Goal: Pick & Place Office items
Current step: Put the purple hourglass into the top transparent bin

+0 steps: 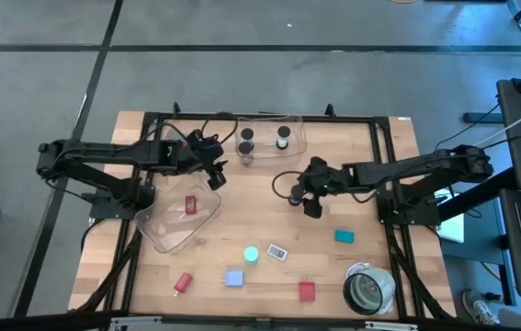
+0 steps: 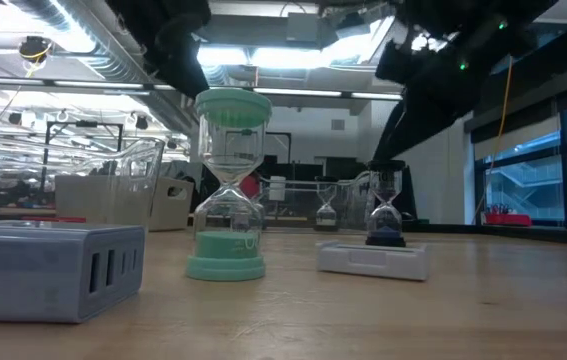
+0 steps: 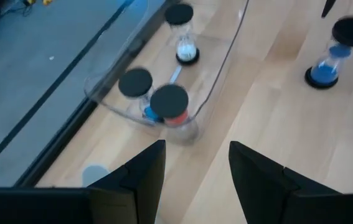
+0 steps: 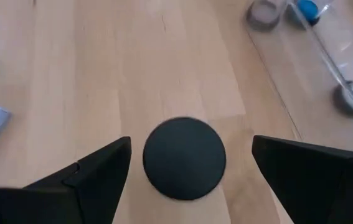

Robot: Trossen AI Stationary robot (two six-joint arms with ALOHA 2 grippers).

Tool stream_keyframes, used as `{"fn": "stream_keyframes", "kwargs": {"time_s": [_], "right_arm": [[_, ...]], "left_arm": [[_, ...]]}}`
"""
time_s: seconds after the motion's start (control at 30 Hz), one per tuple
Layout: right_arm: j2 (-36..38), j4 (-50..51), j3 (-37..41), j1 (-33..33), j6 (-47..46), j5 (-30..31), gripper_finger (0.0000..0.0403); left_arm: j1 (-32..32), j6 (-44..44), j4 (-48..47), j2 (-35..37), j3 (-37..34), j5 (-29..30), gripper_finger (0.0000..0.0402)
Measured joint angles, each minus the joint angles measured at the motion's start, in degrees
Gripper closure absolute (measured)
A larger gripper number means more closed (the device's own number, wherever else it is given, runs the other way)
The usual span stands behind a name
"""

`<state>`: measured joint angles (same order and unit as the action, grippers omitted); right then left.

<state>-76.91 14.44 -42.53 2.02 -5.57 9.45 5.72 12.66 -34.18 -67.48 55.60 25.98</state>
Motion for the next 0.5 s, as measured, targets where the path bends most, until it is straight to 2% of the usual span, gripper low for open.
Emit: {"fn": "stream_keyframes", "kwargs": {"time_s": [0.3, 0.5], "right_arm": [[-5.22, -1.77, -0.02, -0.31, 0.45, -0.72, 0.0064], [-6.02, -1.73, -0.02, -0.33, -0.67, -0.89, 0.0068]], "left_arm": [[0.0, 0.1, 0.17, -0.5, -0.08, 0.0, 0.0229], [0.0, 0.1, 0.37, -0.5, -0.08, -0.04, 0.0229]]}}
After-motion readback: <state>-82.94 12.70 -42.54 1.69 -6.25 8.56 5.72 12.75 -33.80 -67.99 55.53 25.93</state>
